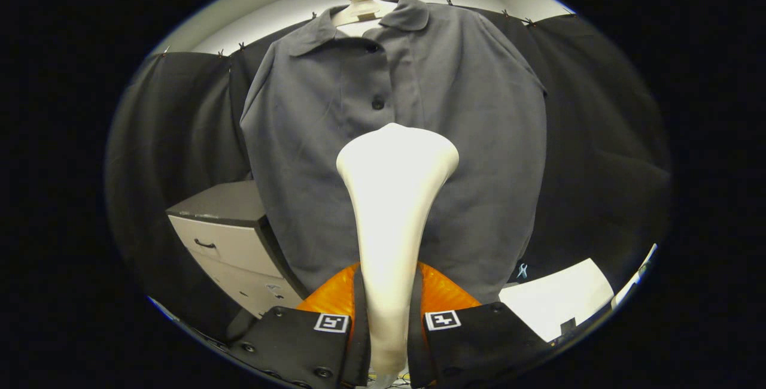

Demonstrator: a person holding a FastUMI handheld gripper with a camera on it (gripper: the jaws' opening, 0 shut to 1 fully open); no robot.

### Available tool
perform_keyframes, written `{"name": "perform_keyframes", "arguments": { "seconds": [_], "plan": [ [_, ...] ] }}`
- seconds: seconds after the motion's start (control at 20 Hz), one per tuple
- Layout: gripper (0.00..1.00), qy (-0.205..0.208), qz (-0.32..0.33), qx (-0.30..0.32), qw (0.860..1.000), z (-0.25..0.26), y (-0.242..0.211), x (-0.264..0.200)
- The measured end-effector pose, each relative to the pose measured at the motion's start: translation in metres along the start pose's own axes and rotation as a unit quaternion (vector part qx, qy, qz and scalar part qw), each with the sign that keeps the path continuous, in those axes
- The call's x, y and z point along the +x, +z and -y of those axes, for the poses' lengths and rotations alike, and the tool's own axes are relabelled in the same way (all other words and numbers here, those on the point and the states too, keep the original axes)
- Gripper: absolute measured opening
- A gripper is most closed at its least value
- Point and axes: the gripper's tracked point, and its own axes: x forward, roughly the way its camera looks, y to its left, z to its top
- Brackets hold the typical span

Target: Iron the clothes twice with a garment steamer, once on the left side and once on the right side.

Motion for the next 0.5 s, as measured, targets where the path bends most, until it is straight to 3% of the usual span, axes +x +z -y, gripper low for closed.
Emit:
{"name": "perform_keyframes", "arguments": {
  "seconds": [0.5],
  "plan": [
    [0.32,-0.034,0.086,-0.028,0.995,0.054,0.15,-0.017]
  ]
}}
